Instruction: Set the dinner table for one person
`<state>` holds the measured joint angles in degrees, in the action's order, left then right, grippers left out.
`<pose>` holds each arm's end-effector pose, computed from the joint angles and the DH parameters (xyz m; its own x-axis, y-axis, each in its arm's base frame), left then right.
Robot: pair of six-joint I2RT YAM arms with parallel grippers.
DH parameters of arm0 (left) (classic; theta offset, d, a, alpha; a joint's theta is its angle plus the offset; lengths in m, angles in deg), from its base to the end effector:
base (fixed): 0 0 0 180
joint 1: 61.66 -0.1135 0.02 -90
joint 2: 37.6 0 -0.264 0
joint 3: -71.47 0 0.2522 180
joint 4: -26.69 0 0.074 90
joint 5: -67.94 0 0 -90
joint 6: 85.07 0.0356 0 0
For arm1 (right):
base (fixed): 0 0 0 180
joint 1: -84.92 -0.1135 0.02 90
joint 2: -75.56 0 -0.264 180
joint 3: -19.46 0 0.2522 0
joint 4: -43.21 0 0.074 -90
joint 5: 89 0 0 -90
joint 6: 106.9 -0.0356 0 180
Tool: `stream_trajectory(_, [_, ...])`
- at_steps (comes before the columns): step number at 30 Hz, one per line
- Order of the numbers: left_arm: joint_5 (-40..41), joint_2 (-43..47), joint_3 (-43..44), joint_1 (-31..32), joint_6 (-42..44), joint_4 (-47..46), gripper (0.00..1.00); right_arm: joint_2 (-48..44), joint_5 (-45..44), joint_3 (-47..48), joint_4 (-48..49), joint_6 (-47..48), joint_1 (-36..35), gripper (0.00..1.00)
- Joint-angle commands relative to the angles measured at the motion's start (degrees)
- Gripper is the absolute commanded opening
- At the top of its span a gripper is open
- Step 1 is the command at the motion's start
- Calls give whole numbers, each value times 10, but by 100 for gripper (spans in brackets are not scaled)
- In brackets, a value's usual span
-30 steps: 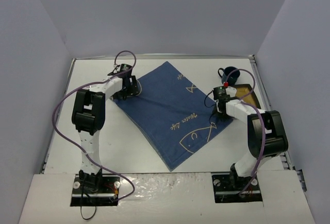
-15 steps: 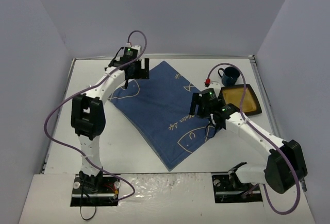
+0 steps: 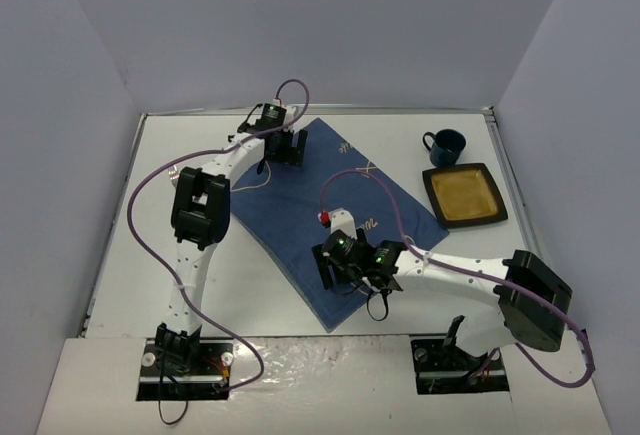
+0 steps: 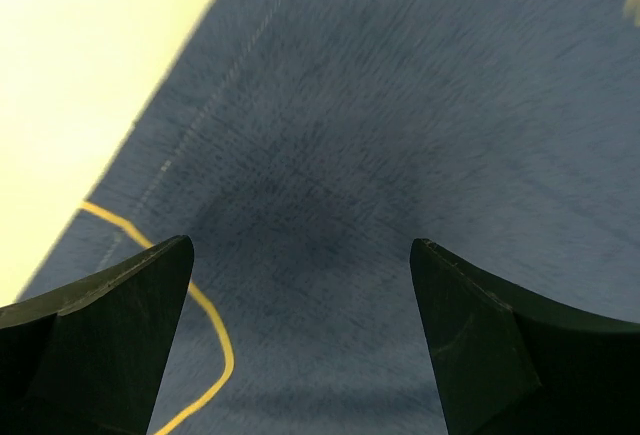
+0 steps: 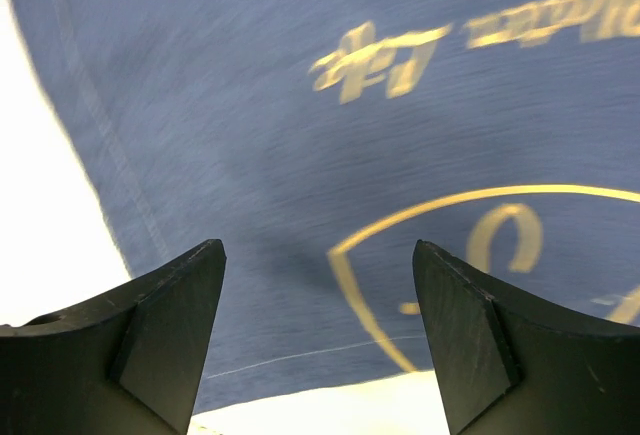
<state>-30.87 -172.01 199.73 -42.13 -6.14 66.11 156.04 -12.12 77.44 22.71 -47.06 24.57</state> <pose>0.4995 -0.1830 0.1971 -0.7433 0.0623 -0.6660 0.2942 0.9247 -0.2417 0.1499 0.2470 0.2032 -0.6757 -0.1979 -0.7101 -0.4913 0.8391 0.2336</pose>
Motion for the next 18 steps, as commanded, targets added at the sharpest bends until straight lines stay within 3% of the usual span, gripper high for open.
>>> stream_trajectory(1, [-1,11,31,0,3,-17,86,40,-24,2,53,-8,-40,71])
stream_trajectory(8, [28,-24,40,-4,-12,-15,86,115,14,-18,60,-45,-77,71])
stream_trajectory(18, [49,-45,56,-21,-30,-6,84,98,16,-74,-17,-164,-162,72])
